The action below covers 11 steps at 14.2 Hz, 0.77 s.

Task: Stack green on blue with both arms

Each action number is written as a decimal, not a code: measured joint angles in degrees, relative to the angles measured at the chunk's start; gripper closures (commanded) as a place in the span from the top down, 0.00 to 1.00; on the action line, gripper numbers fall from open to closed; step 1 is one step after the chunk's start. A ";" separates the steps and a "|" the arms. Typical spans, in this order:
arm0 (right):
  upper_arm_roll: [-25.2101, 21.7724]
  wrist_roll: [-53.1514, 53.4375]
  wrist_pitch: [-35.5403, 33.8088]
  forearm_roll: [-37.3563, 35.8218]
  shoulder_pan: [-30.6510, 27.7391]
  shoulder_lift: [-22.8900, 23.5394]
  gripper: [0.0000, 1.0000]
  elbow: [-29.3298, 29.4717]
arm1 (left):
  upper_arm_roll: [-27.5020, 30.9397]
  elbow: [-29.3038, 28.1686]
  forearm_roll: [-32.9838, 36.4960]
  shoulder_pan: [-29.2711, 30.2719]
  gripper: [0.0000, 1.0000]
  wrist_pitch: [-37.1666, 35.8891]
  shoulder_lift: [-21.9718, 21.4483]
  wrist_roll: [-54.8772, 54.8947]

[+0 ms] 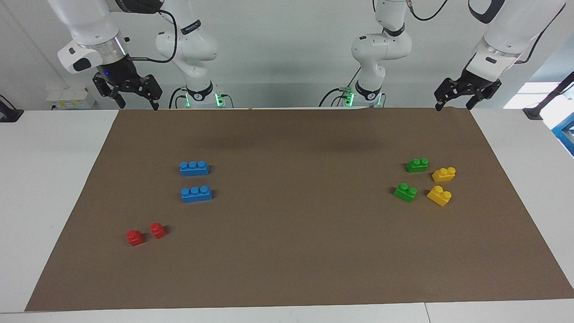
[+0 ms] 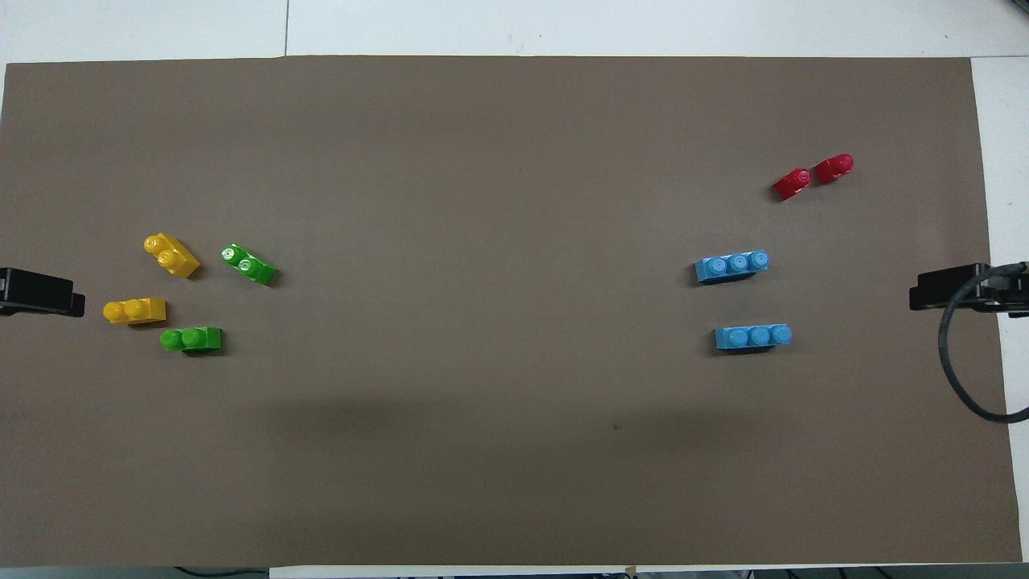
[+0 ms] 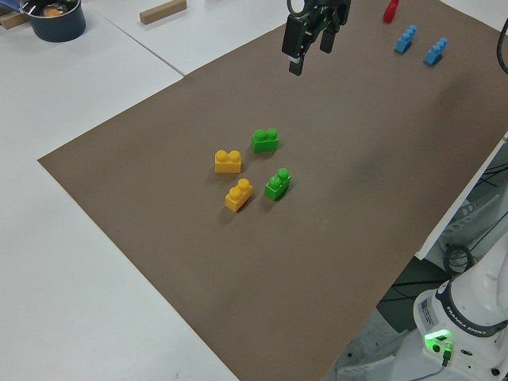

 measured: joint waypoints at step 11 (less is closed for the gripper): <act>0.15 -1.50 0.94 0.00 0.59 -0.09 1.00 0.01 | -0.19 0.00 0.00 -0.03 1.00 0.00 0.00 0.00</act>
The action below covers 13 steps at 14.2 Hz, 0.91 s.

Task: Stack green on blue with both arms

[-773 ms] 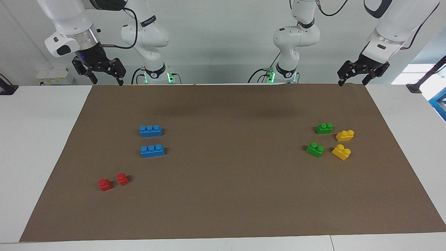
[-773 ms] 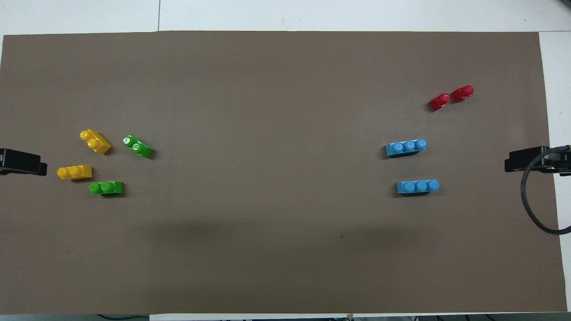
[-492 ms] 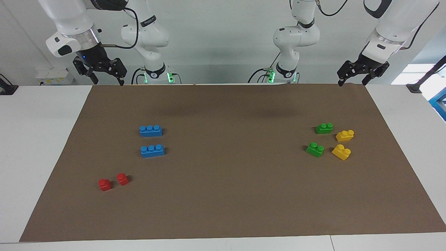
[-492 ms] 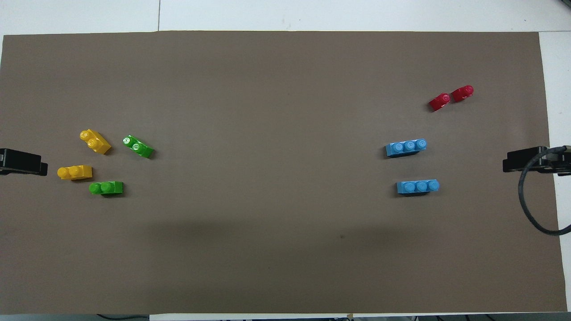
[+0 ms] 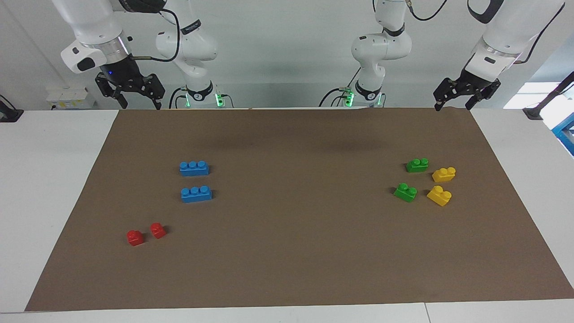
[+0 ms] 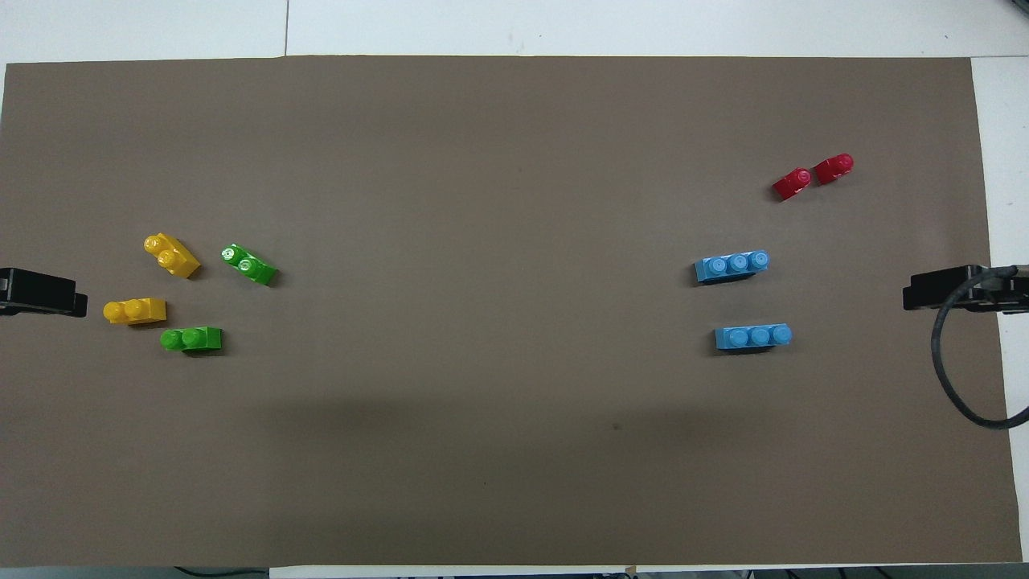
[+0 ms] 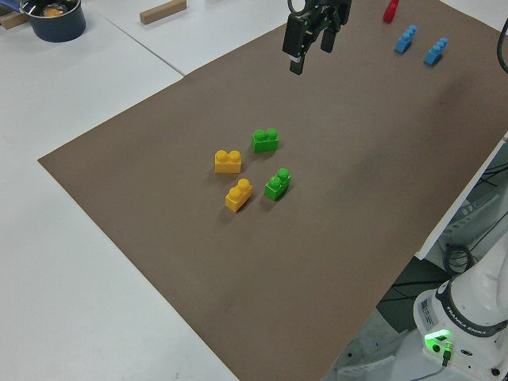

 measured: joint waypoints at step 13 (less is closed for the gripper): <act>-0.29 42.31 4.83 8.22 -0.84 9.83 0.96 -0.37 | 0.09 0.00 0.00 0.03 1.00 -0.08 0.00 -0.06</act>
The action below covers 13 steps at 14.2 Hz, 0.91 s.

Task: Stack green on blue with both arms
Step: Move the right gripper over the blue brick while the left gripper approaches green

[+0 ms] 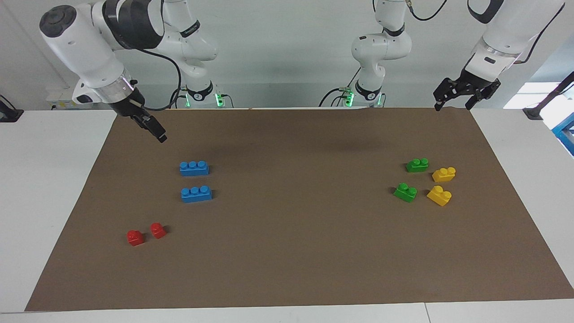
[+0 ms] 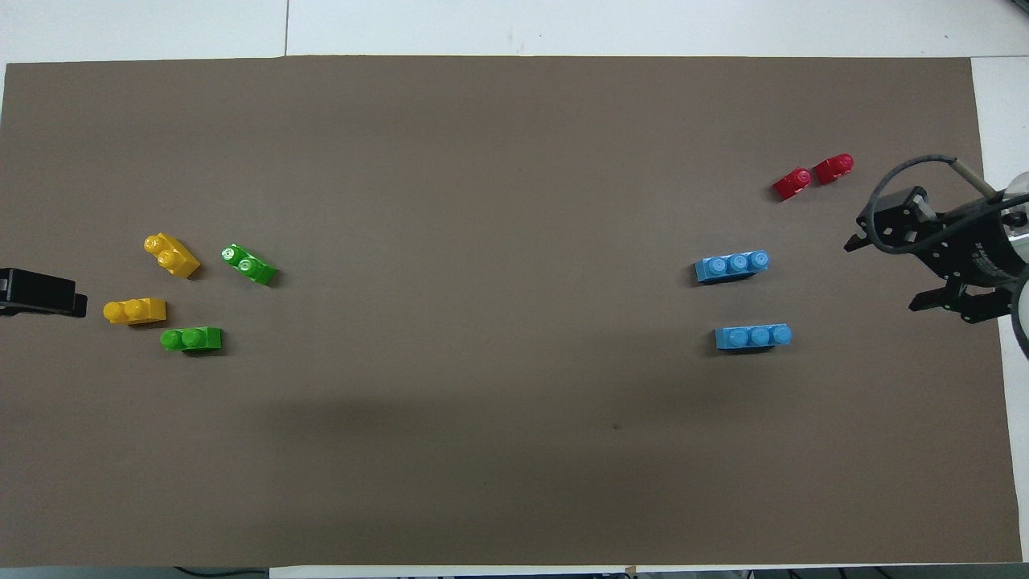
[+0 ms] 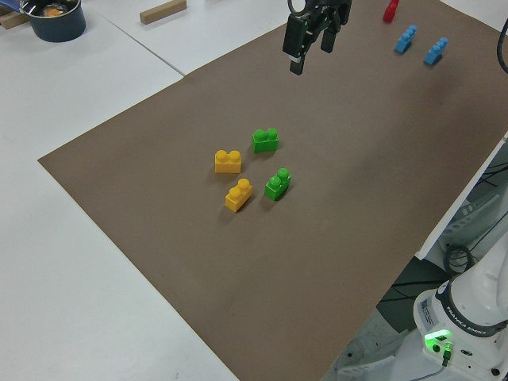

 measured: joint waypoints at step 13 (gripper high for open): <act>-0.06 19.96 17.54 13.20 -0.41 13.34 0.96 1.17 | -0.83 -2.83 -0.09 -1.91 1.00 3.25 -0.66 -34.82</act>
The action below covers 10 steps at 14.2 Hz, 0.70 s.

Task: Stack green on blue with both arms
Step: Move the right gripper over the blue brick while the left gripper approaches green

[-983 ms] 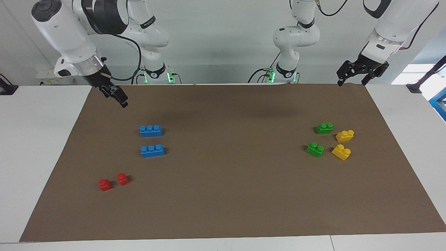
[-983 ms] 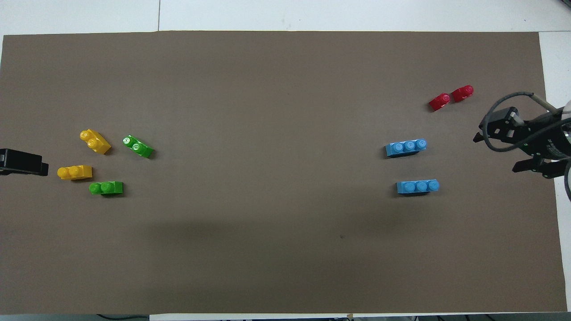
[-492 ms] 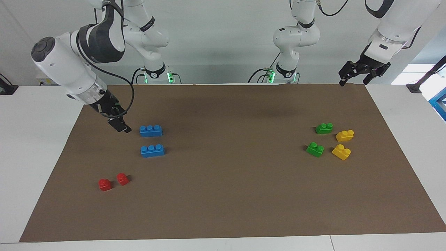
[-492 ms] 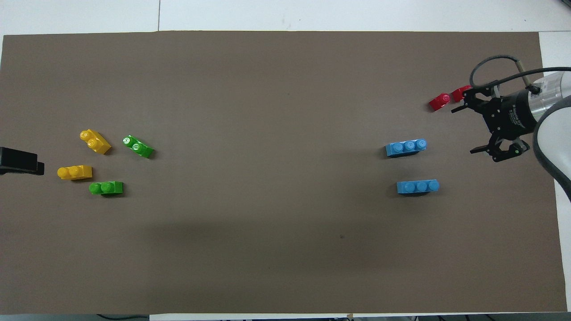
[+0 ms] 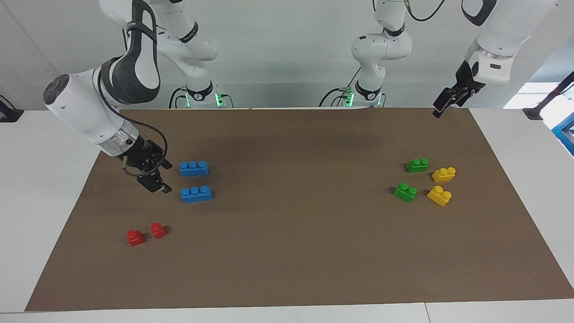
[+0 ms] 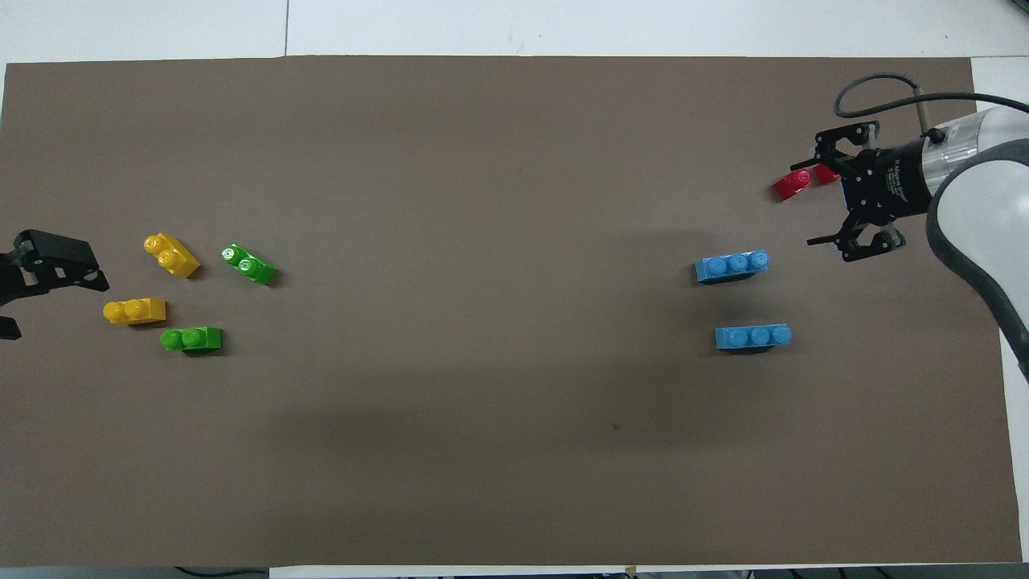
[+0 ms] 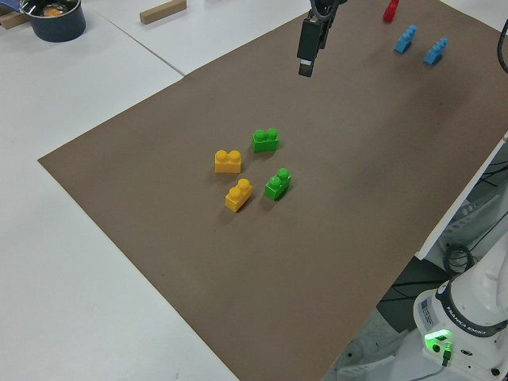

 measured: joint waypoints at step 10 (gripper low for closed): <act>-0.08 -6.61 -5.25 3.31 -1.08 4.63 0.96 -2.19 | 0.16 -7.69 -1.39 -0.54 1.00 8.10 -2.16 -18.57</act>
